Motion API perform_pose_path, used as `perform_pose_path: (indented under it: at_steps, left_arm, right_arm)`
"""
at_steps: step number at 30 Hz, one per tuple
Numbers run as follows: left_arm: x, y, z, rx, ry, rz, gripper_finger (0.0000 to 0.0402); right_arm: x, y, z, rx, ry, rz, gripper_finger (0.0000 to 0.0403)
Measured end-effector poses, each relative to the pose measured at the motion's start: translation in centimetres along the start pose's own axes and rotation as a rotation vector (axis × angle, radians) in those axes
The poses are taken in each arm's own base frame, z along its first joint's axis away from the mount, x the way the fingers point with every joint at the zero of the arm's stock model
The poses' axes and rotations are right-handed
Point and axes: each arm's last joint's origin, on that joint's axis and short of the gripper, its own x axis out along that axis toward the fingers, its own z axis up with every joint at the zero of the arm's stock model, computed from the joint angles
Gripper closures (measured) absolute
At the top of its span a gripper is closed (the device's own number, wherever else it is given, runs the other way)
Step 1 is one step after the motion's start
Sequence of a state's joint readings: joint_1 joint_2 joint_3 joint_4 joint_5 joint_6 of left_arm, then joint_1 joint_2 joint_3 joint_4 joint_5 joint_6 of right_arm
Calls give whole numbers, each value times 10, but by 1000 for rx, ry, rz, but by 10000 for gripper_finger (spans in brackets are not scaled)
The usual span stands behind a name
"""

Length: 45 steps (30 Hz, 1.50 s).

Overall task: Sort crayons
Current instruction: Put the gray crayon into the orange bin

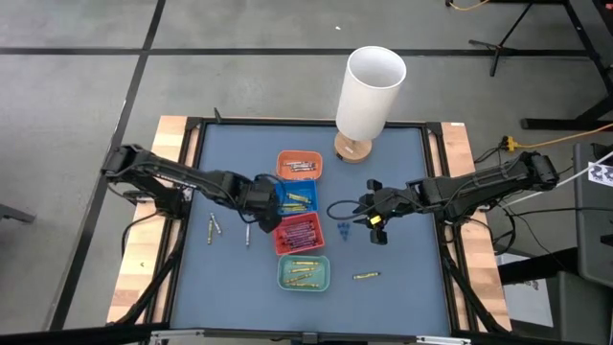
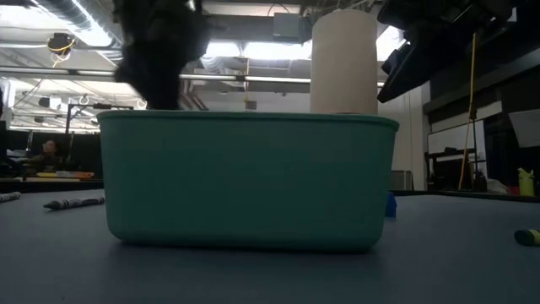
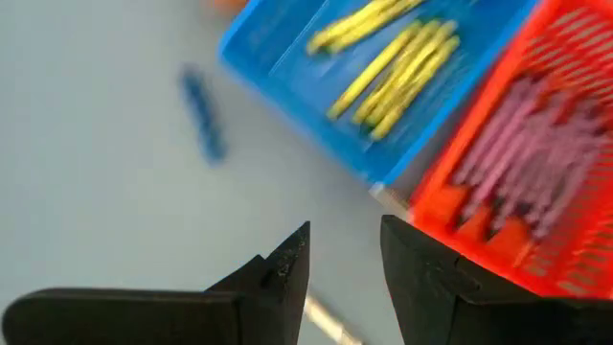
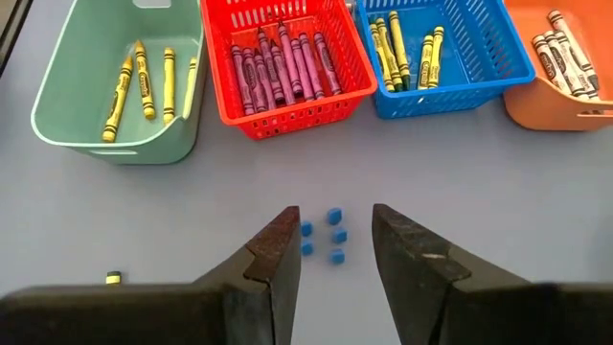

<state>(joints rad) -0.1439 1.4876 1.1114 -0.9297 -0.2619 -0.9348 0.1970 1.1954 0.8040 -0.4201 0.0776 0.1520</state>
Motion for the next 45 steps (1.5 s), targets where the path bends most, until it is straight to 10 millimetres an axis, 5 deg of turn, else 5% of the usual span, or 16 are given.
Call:
perform_pose_path:
  at_steps: [14,34,45]
  left_arm:
    - [7,-19,-39,-283,71,109,288]
    - [44,-35,-58,-292,140,243,288]
    - [45,-38,-64,-282,106,251,291]
  right_arm:
    - [0,0,0,-1,2,-1,274]
    - [0,0,0,-1,1,0,274]
    - [0,0,0,-1,2,0,274]
